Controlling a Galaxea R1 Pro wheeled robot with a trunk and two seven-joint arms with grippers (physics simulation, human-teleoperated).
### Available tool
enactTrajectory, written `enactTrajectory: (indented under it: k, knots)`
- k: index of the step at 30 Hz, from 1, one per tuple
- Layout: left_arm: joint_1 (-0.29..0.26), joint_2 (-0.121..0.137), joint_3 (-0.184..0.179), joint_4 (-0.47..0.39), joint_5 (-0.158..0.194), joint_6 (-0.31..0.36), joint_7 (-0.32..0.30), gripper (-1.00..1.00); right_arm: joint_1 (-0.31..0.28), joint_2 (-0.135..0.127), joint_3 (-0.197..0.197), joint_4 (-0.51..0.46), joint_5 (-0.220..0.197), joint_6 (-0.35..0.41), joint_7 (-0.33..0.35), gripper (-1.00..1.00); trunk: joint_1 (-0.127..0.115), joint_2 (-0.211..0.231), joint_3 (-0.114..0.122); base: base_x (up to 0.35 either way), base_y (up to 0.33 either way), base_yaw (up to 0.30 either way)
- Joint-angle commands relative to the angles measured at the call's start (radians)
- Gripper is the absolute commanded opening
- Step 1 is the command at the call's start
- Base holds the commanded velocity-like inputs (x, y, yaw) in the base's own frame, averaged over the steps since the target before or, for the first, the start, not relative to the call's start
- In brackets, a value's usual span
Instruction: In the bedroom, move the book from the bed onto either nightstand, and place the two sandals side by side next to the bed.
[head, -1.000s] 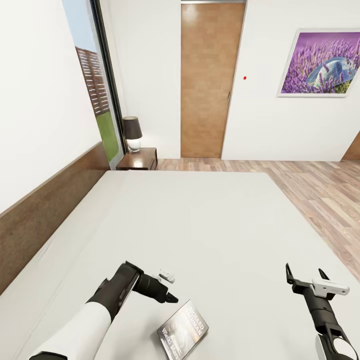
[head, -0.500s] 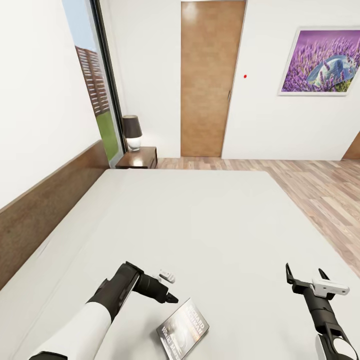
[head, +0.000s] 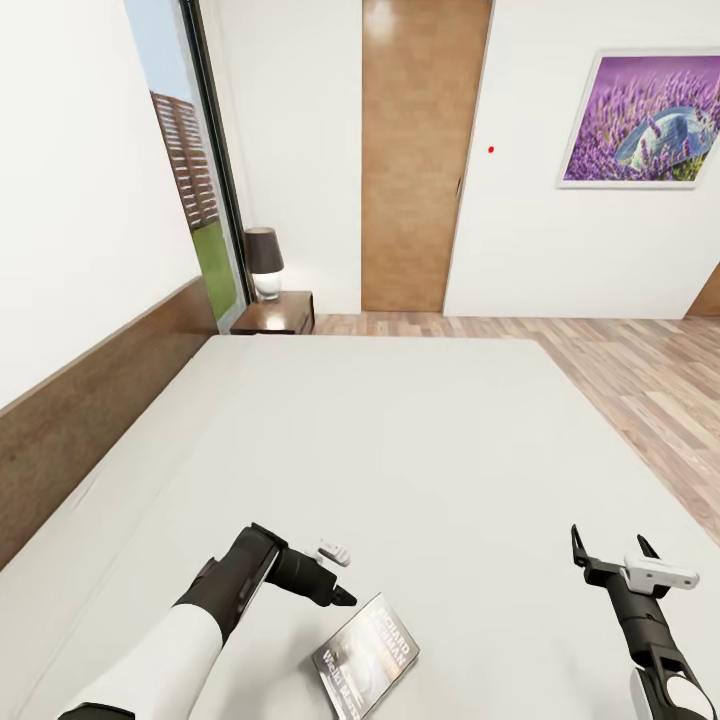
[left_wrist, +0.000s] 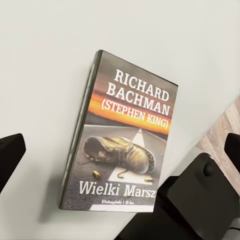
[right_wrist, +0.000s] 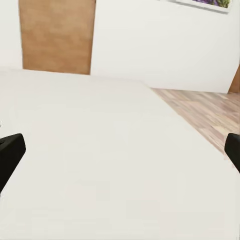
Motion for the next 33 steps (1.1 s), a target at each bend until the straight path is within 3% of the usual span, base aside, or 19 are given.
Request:
enactTrajectory:
  k: [1,5,20,33]
  knots:
    - [-0.001,0.000,0.001,-0.002,-0.008,0.004,-0.007,1.00,-0.001,0.001,-0.003,0.000,0.009,-0.018,0.005,1.00,0.000,-0.001,-0.001,0.000,0.000,0.000]
    - [0.000,0.000,0.001,-0.002,-0.008,0.004,-0.007,1.00,-0.001,0.003,0.000,0.001,0.009,-0.054,0.008,1.00,0.000,-0.001,-0.001,0.000,0.000,0.000]
    - [0.000,0.000,0.001,-0.002,-0.008,0.004,-0.008,1.00,0.000,0.005,0.002,0.000,0.009,-0.063,0.010,1.00,0.000,-0.001,-0.002,0.000,0.000,0.000]
    - [0.000,0.000,0.001,-0.002,-0.008,0.004,-0.008,1.00,0.000,0.006,0.003,0.000,0.009,-0.063,0.010,1.00,0.000,-0.001,-0.020,0.000,0.000,0.000]
